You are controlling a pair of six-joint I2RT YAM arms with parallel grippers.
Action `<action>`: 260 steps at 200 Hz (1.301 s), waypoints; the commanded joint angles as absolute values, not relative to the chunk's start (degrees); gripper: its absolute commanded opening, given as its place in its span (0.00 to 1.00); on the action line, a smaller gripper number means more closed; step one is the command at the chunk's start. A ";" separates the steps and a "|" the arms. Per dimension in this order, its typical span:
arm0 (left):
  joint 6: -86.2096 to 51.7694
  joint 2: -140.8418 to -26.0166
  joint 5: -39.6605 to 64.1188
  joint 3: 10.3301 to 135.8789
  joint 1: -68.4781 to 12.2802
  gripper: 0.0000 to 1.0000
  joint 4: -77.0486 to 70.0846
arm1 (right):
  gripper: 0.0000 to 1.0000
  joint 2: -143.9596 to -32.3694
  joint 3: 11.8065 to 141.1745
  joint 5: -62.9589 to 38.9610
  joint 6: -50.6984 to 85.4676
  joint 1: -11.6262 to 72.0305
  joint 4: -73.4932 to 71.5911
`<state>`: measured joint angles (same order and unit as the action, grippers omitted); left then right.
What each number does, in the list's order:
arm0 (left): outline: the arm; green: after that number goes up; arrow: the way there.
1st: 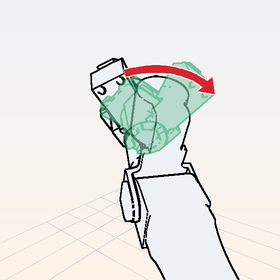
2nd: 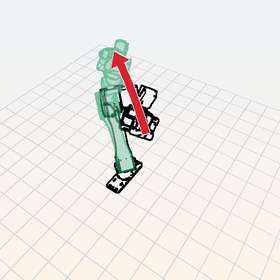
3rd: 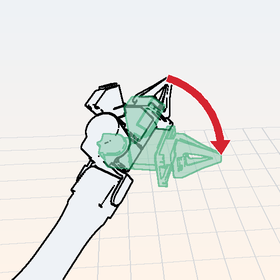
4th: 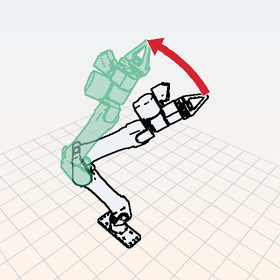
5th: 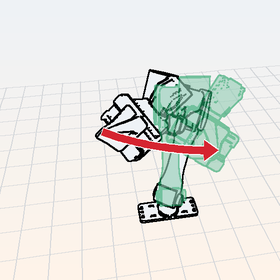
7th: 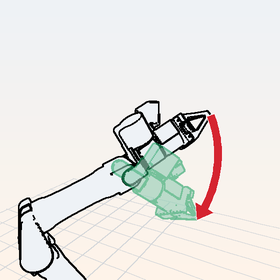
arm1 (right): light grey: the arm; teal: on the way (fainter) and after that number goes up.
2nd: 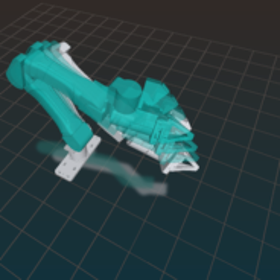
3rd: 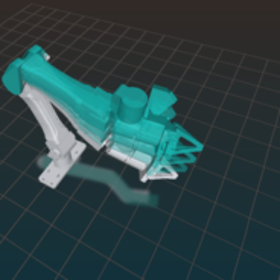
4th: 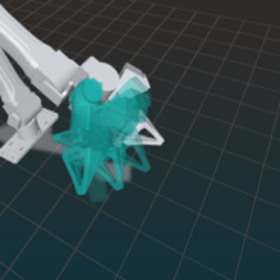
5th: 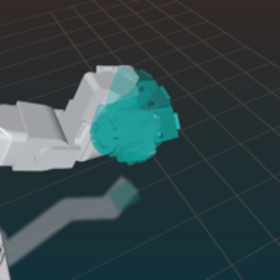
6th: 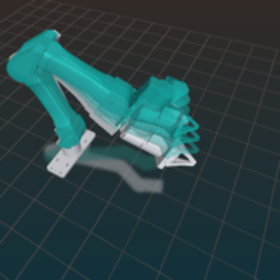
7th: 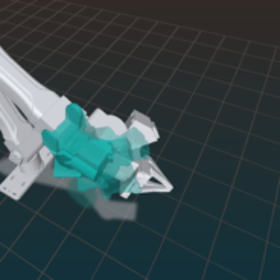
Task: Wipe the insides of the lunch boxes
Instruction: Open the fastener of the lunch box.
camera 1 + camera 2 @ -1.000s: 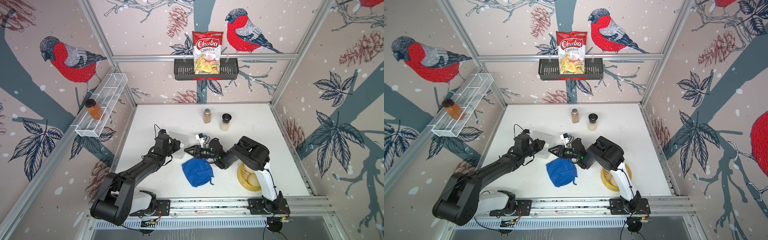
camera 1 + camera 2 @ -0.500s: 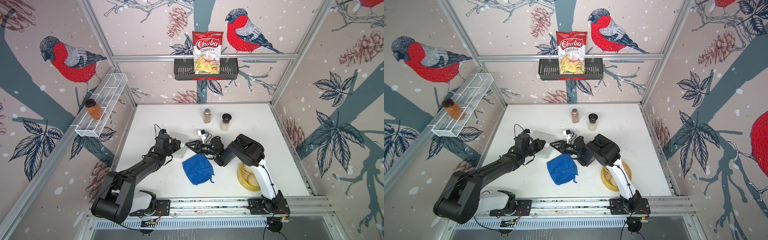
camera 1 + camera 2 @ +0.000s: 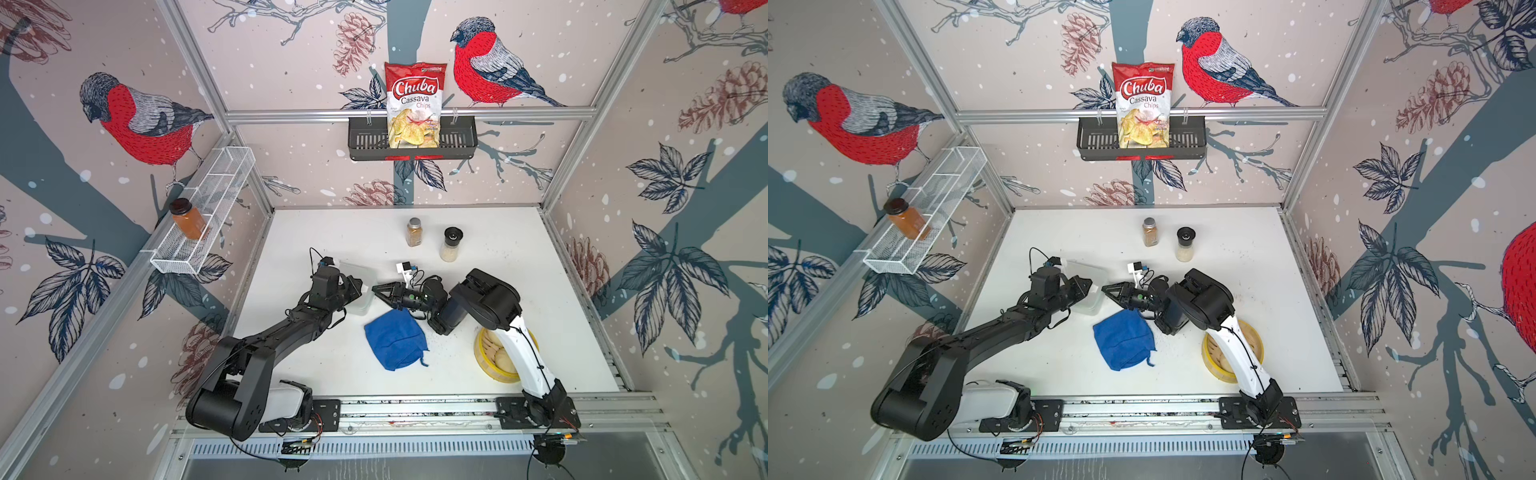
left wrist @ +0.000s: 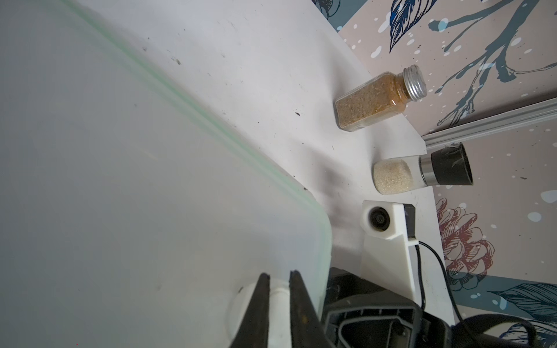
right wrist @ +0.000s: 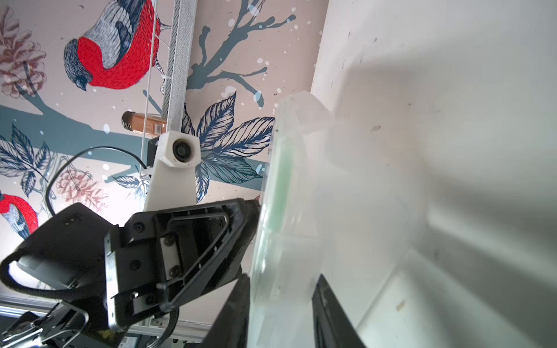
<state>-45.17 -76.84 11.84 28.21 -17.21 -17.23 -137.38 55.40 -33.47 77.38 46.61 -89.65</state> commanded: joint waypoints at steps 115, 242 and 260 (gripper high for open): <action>-44.67 -82.49 13.10 28.93 -17.31 0.15 -3.52 | 0.39 -129.74 46.33 -35.59 76.10 46.83 -106.06; -38.68 -79.63 7.25 61.19 -16.52 0.25 4.88 | 0.12 -103.48 49.83 -11.91 38.29 54.25 -31.04; -36.69 -84.53 5.86 66.97 -14.90 0.26 4.66 | 0.00 -105.03 55.18 -8.79 35.57 56.84 -22.00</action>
